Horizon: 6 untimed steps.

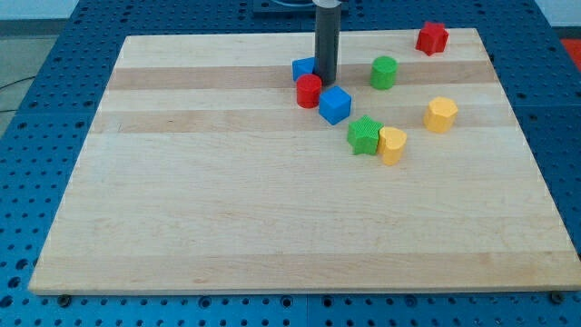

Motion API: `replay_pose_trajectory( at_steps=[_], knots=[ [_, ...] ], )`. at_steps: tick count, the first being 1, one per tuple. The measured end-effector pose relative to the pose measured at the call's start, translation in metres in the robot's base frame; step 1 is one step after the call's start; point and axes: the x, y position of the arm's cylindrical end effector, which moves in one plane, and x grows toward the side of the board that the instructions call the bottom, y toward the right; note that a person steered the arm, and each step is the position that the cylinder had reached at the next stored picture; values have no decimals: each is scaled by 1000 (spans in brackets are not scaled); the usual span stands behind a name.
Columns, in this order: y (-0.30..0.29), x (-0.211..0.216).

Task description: Push the blue cueb to the downwards

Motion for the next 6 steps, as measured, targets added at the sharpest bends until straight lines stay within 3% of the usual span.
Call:
replay_pose_trajectory(
  at_steps=[1, 2, 3, 5, 6],
  knots=[
    [0, 57],
    [0, 59],
    [0, 32],
    [28, 112],
    [45, 130]
  ],
)
